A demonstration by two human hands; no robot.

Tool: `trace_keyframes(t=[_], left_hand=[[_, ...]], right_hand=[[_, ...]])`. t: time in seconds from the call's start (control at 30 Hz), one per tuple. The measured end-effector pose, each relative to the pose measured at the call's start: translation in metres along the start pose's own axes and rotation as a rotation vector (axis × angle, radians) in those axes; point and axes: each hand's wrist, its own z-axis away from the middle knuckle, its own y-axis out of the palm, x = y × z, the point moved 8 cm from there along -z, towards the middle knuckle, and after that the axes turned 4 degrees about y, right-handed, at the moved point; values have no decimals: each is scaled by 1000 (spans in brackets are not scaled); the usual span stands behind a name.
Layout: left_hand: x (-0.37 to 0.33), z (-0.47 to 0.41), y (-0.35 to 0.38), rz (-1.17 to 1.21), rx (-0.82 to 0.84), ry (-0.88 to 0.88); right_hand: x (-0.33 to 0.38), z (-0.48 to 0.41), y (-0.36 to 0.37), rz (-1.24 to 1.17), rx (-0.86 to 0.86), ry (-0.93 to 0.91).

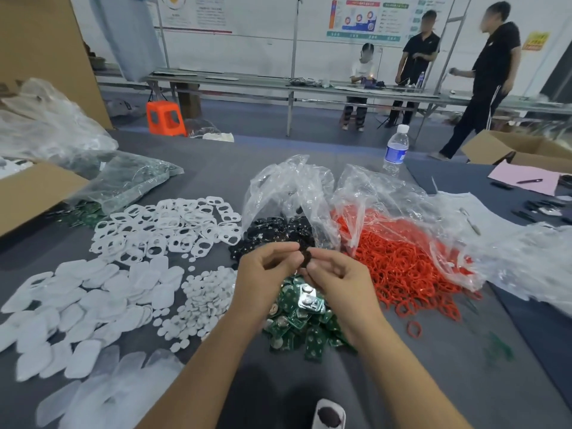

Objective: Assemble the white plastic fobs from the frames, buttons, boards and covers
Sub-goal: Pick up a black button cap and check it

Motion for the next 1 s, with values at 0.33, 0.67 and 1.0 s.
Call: trace_keyframes(t=[0.33,0.67,1.0], left_hand=[[-58,105,27,109,204,122],[-76,165,38,-52,267,307],[-58,178,46,-126,332,265]], right_hand=[[11,120,-25,-200,88,-28],[-12,181,-38,-620,127,181],[-20,200,-51,-598,-21,73]])
